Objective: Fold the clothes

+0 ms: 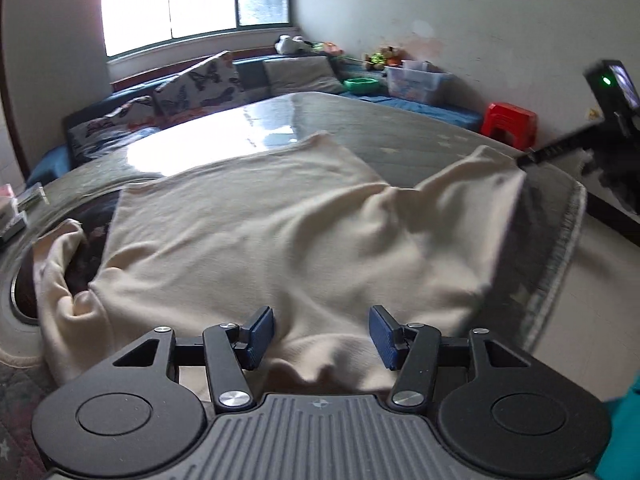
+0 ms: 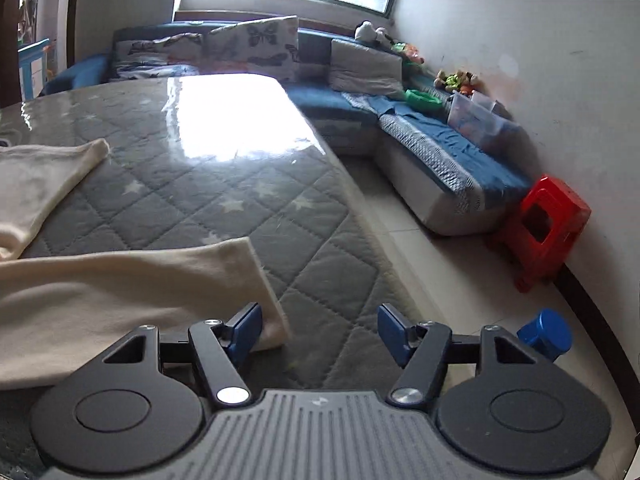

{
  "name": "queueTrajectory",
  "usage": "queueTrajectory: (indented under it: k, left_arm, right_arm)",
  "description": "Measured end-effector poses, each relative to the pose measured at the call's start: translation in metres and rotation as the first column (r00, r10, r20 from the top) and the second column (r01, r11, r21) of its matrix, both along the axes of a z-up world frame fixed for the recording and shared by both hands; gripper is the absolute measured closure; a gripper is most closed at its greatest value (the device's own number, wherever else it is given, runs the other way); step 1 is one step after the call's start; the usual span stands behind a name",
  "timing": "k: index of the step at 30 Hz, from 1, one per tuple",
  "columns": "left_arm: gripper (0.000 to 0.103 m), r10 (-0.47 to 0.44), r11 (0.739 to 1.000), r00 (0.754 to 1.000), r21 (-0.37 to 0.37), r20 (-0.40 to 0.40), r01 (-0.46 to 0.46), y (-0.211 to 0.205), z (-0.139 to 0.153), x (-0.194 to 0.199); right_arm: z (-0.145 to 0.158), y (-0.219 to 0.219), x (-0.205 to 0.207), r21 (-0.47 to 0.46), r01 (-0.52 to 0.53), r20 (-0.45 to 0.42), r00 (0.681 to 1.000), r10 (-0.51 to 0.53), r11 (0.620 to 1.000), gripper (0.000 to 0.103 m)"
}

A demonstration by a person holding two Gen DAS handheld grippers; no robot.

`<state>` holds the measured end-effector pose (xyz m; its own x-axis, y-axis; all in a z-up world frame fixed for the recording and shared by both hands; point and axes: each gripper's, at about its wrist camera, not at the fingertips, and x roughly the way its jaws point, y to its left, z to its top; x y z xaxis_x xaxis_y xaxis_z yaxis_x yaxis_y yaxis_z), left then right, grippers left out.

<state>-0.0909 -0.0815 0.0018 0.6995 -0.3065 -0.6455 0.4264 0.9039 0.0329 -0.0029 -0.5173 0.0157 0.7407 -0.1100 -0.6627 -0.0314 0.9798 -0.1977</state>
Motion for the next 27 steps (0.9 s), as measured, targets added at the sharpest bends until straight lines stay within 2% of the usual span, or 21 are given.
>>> queueTrajectory:
  k: [1, 4, 7, 13, 15, 22, 27]
  left_arm:
    - [0.046, -0.022, 1.000, 1.000, -0.004, -0.008, 0.022, -0.002, 0.001, -0.002]
    - [0.046, -0.077, 0.997, 0.997, 0.005, -0.004, 0.077, -0.008, 0.006, -0.005]
    - [0.046, -0.106, 0.994, 0.994, -0.023, 0.007, 0.106, -0.012, 0.014, 0.000]
    - [0.048, -0.176, 0.982, 0.984, -0.066, 0.004, 0.176, -0.031, 0.013, 0.013]
    - [0.048, -0.201, 0.977, 0.979, -0.078, -0.013, 0.199, -0.035, 0.008, 0.018]
    - [0.050, -0.241, 0.963, 0.969, -0.142, -0.059, 0.231, -0.039, -0.001, 0.030]
    - [0.050, -0.282, 0.948, 0.957, -0.172, -0.062, 0.268, -0.045, -0.001, 0.037]
  right_arm:
    - [0.003, -0.002, -0.001, 0.008, 0.000, 0.007, 1.000, 0.000, 1.000, 0.038]
    - [0.018, 0.016, 0.005, 0.066, -0.097, 0.029, 0.995, 0.095, 0.993, 0.038]
    - [0.028, 0.044, 0.021, 0.135, -0.221, 0.033, 0.975, 0.219, 0.966, 0.042]
    - [0.027, 0.100, 0.070, 0.244, -0.383, 0.000, 0.919, 0.395, 0.891, 0.060]
    - [0.022, 0.112, 0.089, 0.268, -0.391, -0.021, 0.911, 0.411, 0.880, 0.070]
    - [0.002, 0.148, 0.150, 0.353, -0.406, -0.074, 0.886, 0.458, 0.843, 0.081]
    - [-0.009, 0.166, 0.173, 0.321, -0.423, -0.091, 0.877, 0.472, 0.847, 0.096]
